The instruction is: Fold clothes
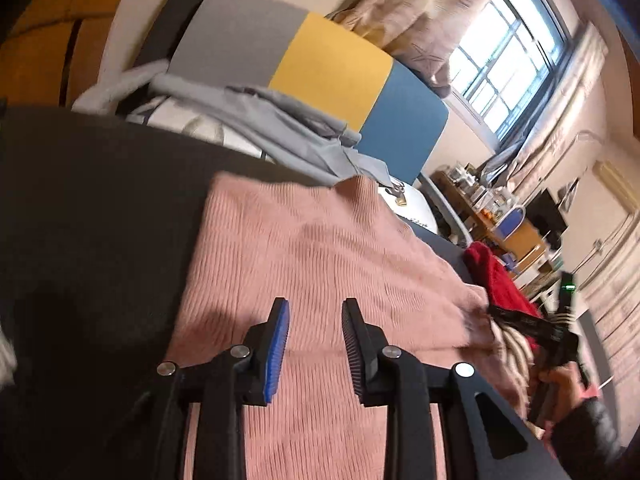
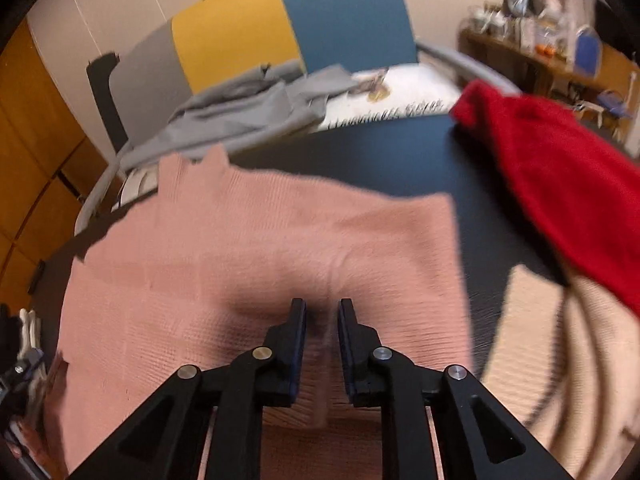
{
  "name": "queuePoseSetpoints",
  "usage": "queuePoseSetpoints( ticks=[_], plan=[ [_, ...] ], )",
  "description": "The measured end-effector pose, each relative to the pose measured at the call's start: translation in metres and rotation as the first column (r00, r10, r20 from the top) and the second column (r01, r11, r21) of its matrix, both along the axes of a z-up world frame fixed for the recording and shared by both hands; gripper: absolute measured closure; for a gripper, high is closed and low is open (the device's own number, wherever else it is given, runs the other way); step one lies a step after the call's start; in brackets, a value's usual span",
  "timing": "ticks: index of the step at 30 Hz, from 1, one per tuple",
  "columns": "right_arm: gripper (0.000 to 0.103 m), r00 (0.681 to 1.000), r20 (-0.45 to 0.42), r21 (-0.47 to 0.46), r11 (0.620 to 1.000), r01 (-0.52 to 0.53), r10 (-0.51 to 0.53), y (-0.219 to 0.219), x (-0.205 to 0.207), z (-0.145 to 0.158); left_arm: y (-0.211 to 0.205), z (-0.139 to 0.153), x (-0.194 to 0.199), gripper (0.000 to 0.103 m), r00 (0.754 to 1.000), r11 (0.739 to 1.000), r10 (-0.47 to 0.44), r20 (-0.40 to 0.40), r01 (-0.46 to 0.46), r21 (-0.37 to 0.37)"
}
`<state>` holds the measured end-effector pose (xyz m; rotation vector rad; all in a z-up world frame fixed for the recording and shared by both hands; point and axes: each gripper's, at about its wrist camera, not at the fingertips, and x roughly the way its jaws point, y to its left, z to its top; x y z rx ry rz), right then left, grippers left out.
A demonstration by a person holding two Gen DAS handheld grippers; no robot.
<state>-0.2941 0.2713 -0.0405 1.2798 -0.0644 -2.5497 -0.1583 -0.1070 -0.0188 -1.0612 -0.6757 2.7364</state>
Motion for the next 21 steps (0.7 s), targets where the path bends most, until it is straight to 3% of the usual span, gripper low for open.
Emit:
queuePoseSetpoints(
  ticks=[5,9,11,13,17,21],
  plan=[
    [0.086,0.997,-0.068,-0.02,0.999,-0.037,0.036,0.001,0.013,0.019,0.008,0.0,-0.037,0.076,1.0,0.998,-0.012,0.014,0.013,-0.062],
    [0.086,0.992,-0.079,0.04,0.995,-0.095,0.098,-0.028,0.012,0.009,0.008,-0.016,-0.065,0.076,0.997,0.988,0.02,0.068,-0.009,-0.154],
    [0.074,0.995,-0.062,0.065,0.995,-0.075,0.079,-0.038,-0.002,-0.004,0.007,-0.025,-0.078,0.076,0.994,0.979,0.04,0.099,-0.02,-0.203],
    [0.069,0.998,-0.05,0.08,0.996,-0.035,0.039,-0.04,-0.017,-0.017,0.001,-0.045,-0.086,0.076,0.986,0.967,0.074,0.152,-0.034,-0.252],
    [0.065,0.997,-0.078,0.069,0.998,0.001,0.005,-0.036,-0.028,-0.032,-0.01,-0.052,-0.077,0.075,0.991,0.978,0.074,0.113,-0.05,-0.2],
    [0.063,0.996,-0.087,0.092,0.996,-0.007,0.014,-0.041,-0.033,-0.033,-0.007,-0.052,-0.074,0.075,0.991,0.973,0.074,0.11,-0.048,-0.225]
  ],
)
